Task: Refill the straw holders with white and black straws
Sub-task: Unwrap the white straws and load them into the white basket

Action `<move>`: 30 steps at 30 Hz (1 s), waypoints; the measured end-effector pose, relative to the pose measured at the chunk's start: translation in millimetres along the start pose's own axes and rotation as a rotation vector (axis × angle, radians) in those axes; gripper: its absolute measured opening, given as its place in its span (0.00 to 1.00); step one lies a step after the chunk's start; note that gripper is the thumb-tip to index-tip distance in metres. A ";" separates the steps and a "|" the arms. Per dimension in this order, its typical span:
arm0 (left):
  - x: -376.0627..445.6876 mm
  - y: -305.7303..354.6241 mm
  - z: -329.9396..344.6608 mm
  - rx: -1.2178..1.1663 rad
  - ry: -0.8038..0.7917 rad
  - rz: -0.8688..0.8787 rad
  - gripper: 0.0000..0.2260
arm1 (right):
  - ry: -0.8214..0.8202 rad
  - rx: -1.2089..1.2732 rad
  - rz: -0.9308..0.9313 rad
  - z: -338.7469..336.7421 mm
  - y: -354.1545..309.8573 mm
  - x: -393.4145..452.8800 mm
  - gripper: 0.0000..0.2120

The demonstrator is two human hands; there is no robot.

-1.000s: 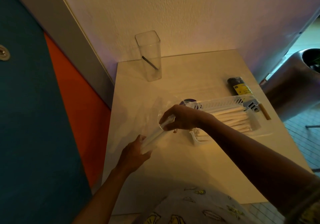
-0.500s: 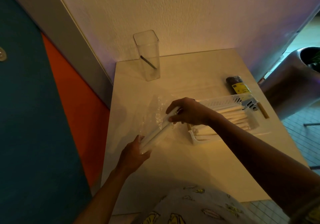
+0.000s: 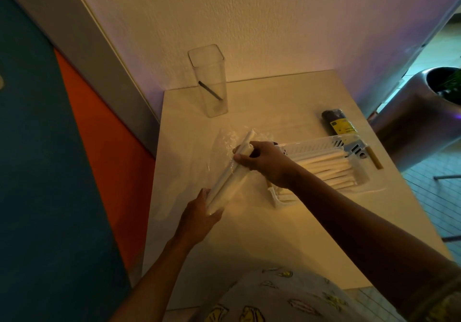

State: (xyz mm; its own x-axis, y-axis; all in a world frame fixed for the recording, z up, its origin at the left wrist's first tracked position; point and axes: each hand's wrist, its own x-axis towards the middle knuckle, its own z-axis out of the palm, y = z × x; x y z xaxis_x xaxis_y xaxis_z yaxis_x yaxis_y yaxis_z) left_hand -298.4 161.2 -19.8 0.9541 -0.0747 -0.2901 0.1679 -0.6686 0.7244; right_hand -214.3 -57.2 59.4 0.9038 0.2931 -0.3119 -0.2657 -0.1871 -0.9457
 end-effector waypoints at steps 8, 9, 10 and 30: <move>0.6 0.9 -6.0 0.039 0.037 0.014 0.28 | 0.085 0.049 -0.056 -4.3 -10.5 0.8 0.12; 1.0 0.2 -6.9 0.040 0.046 0.013 0.28 | 0.123 0.048 -0.076 -6.2 -12.4 1.6 0.11; 1.4 -0.2 -7.2 0.040 0.054 0.012 0.28 | 0.157 0.056 -0.091 -7.7 -13.2 2.9 0.11; 11.1 6.2 -3.0 -0.020 0.037 0.056 0.25 | 0.059 0.313 -0.097 9.5 -22.4 9.3 0.14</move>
State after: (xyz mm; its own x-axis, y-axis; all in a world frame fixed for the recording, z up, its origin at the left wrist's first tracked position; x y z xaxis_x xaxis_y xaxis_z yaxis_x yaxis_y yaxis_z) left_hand -286.0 158.5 -16.6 0.9705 -0.0842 -0.2260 0.1185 -0.6493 0.7512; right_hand -203.1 -41.4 76.8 0.9455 0.2388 -0.2215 -0.2591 0.1390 -0.9558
